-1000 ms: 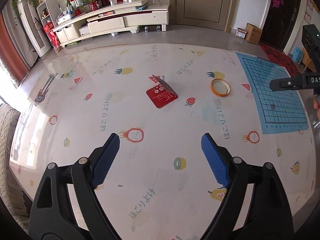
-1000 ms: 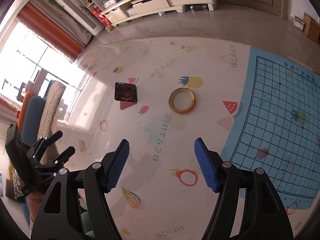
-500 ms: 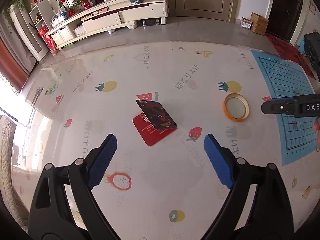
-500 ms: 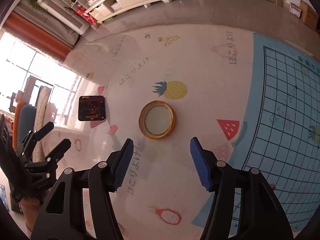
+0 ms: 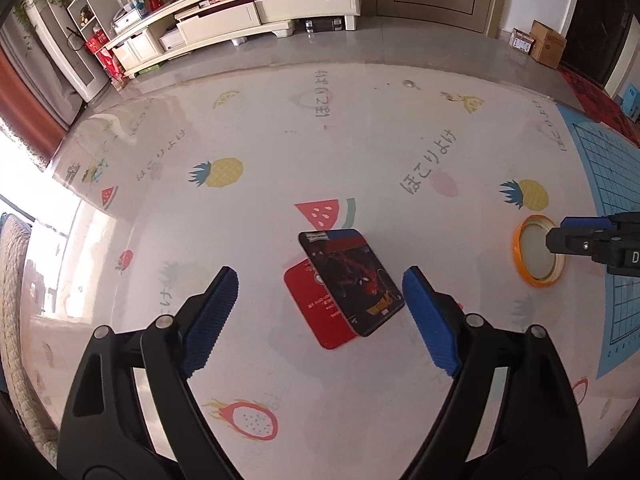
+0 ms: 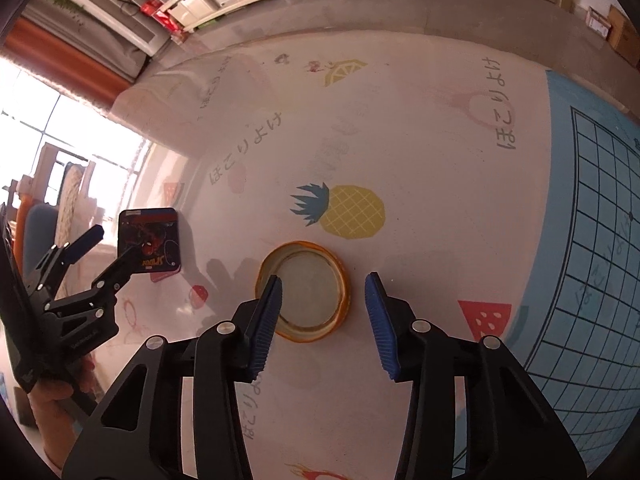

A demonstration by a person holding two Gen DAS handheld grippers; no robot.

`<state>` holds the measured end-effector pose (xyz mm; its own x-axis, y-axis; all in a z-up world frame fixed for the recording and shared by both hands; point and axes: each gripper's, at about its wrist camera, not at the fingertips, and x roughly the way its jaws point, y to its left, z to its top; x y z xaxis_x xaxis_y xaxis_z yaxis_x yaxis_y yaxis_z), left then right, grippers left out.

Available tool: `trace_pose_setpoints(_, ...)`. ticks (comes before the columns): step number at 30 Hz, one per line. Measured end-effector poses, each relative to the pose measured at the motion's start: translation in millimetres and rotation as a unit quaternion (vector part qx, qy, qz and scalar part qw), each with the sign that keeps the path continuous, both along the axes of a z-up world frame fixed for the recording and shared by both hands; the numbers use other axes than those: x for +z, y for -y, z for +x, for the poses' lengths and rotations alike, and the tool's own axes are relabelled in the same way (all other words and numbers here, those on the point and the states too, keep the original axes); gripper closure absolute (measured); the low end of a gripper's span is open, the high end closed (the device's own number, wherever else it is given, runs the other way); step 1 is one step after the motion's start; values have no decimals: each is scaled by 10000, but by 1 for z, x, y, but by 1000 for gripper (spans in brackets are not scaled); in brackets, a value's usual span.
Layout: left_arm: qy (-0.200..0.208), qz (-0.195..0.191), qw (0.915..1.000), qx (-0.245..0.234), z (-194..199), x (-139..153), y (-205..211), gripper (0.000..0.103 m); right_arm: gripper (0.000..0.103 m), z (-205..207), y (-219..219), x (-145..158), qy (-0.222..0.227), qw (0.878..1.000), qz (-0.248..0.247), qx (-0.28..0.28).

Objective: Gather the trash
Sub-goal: 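Grasp the red card with the left tool while the right grasps the orange tape roll, then carry red card and tape roll over the bin and open both tools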

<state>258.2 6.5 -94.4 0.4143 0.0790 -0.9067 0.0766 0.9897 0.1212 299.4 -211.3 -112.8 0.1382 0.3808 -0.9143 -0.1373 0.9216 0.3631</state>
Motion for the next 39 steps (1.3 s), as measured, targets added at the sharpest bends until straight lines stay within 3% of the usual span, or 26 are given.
trace_pose_setpoints(5, -216, -104, 9997, 27, 8, -13, 5, 51, 63, 0, 2, 0, 57, 9999, -70, -74)
trace_pose_setpoints(6, -268, -166, 9995, 18, 8, -15, 6, 64, 67, -1, 2, 0, 80, 9999, -115, -48)
trace_pose_setpoints(8, -344, -335, 9988, -46, 8, -17, 7, 79, 96, -6, 0, 1, 192, 9987, -458, 106)
trace_pose_setpoints(12, -289, -431, 9986, -127, 4, -13, 10, 103, 98, -12, 5, -5, 157, 9991, -358, 154)
trace_pose_setpoints(16, -225, -497, 9984, -160, -5, -3, 6, 103, 98, -16, 13, -2, 94, 9997, -214, 77)
trace_pose_setpoints(26, 19, -585, 9982, -145, -36, 40, -19, 103, 98, -41, 19, 48, 333, 9991, -47, 253)
trace_pose_setpoints(34, 263, -750, 9968, -8, -108, 79, -70, 103, 98, -80, -21, 82, 422, 9954, 1, 856)
trace_pose_setpoints(39, 509, -764, 9954, 282, -182, 99, -125, 103, 98, -119, -71, 101, 466, 9884, 159, 1438)
